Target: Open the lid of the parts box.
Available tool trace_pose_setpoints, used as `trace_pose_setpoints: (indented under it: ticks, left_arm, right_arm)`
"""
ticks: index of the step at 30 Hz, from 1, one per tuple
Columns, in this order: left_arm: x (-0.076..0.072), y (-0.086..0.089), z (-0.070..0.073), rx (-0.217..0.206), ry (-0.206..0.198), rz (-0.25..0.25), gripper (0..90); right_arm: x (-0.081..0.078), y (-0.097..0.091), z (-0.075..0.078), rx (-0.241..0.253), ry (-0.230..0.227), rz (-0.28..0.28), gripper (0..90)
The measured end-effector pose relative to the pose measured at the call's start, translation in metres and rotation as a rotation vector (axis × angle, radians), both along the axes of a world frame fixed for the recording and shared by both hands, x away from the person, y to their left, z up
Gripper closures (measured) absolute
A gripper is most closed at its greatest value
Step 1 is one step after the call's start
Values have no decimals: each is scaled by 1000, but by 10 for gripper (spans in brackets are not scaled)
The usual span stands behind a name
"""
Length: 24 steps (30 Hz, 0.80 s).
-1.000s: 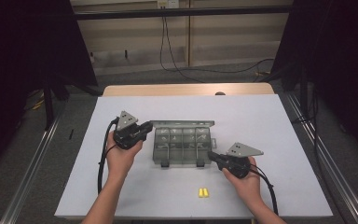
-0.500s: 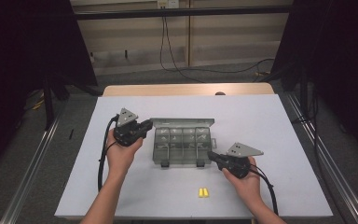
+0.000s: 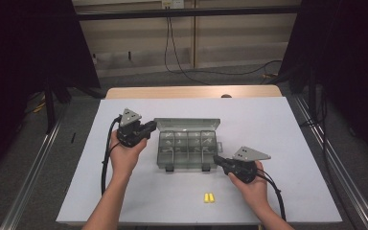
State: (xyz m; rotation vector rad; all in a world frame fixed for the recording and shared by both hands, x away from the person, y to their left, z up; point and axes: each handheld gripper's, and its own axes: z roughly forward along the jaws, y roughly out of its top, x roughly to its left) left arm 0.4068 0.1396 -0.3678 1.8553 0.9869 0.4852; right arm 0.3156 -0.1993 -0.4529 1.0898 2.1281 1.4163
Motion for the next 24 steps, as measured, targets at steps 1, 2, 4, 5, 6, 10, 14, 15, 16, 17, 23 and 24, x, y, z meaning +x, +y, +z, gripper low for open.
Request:
trace_pose_setpoints:
  ticks: [1,2,4,5,6,10,14,15,16,17,23,24]
  left_arm:
    - [0,0,0,3,1,3,850]
    - [1,0,1,5,2,1,851]
    - [2,0,2,6,3,2,855]
    - [2,-1,2,7,3,2,855]
    - [2,-1,2,7,5,4,856]
    - [4,-1,3,-1,9,5,856]
    - [5,-1,4,18,8,5,856]
    - [6,-2,4,18,7,5,857]
    - [6,-2,5,19,7,5,857]
    - [6,-2,5,19,8,5,857]
    - [8,-2,6,24,12,8,859]
    - [8,-2,6,26,12,7,859]
  right_arm:
    - [0,0,0,0,0,0,900]
    - [0,0,0,-1,-1,0,900]
    - [0,0,0,-2,-2,1,900]
    - [0,0,0,-3,-2,1,900]
    - [0,0,0,-4,-2,1,900]
    - [0,0,0,-4,-3,0,900]
    - [0,0,0,-5,-4,1,900]
    - [0,0,0,-4,-3,1,900]
    - [0,0,0,-5,-4,1,900]
    - [0,0,0,-5,-5,1,900]
    - [0,0,0,-5,-6,1,900]
    - [0,0,0,-5,-7,1,900]
